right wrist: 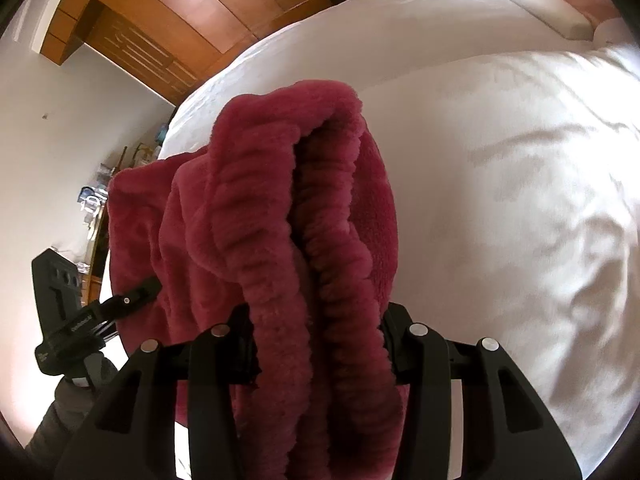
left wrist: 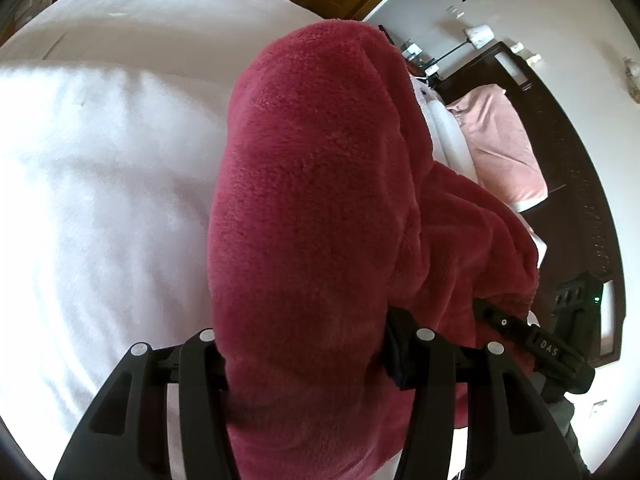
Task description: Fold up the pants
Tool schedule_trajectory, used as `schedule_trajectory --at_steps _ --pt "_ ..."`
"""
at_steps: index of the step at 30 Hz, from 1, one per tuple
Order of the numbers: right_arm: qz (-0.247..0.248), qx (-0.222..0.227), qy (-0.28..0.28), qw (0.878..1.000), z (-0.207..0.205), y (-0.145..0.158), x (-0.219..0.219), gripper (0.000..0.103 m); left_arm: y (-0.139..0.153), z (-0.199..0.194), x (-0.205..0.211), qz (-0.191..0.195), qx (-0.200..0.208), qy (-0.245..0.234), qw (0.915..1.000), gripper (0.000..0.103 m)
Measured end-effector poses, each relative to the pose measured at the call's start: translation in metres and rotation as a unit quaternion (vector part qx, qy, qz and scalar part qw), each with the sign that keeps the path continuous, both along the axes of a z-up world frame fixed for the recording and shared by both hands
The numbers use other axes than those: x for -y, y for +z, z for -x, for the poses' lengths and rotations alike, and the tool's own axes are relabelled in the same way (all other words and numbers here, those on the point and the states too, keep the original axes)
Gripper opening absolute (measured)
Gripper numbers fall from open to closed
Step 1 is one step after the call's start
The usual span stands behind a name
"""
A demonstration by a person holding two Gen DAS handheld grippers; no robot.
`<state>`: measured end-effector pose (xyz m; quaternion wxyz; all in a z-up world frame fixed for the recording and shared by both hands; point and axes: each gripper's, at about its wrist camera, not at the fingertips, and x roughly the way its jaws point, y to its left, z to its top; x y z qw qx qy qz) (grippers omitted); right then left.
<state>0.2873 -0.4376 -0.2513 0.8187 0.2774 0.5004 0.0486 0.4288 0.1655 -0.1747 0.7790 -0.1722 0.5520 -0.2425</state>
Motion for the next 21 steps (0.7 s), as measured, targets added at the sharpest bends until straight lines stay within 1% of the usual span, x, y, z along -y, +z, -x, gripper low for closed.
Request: schedule_trajectory --at_steps 3,8,9,12,14,16,17,18,20,21 --pt "0.011 -0.003 -0.001 1.000 -0.012 -0.005 0.005 0.046 -0.009 -0.015 0.012 -0.006 -0.004 0.002 1.0000 0.051" --pt "0.030 -0.014 0.002 0.999 -0.034 -0.021 -0.001 0.046 -0.027 -0.031 0.016 -0.021 -0.013 0.009 0.9997 0.052" --pt "0.034 -0.016 0.003 0.999 -0.044 -0.023 -0.014 0.046 -0.029 -0.034 0.016 -0.023 -0.014 0.011 0.9996 0.052" --pt "0.040 -0.023 0.004 0.999 -0.048 -0.031 -0.019 0.047 -0.036 -0.047 0.022 -0.027 -0.018 0.016 0.9994 0.054" --pt "0.043 -0.026 0.005 0.999 -0.054 -0.033 -0.025 0.049 -0.040 -0.050 0.023 -0.031 -0.017 0.015 0.9993 0.057" --pt "0.047 -0.026 0.007 0.999 -0.057 -0.037 -0.020 0.050 -0.043 -0.049 0.022 -0.037 -0.012 0.012 0.9992 0.059" --pt "0.050 -0.026 0.008 0.998 -0.067 -0.039 -0.027 0.051 -0.044 -0.047 0.021 -0.041 -0.009 0.010 0.9991 0.062" --pt "0.055 -0.026 0.009 0.998 -0.065 -0.039 -0.030 0.052 -0.045 -0.048 0.023 -0.044 -0.006 0.010 0.9989 0.064" --pt "0.064 -0.027 0.010 0.998 -0.082 -0.040 -0.037 0.053 -0.046 -0.049 0.021 -0.054 -0.003 0.011 0.9985 0.070" --pt "0.072 -0.027 0.012 0.997 -0.080 -0.039 -0.041 0.053 -0.045 -0.051 0.024 -0.060 -0.001 0.011 0.9981 0.072"
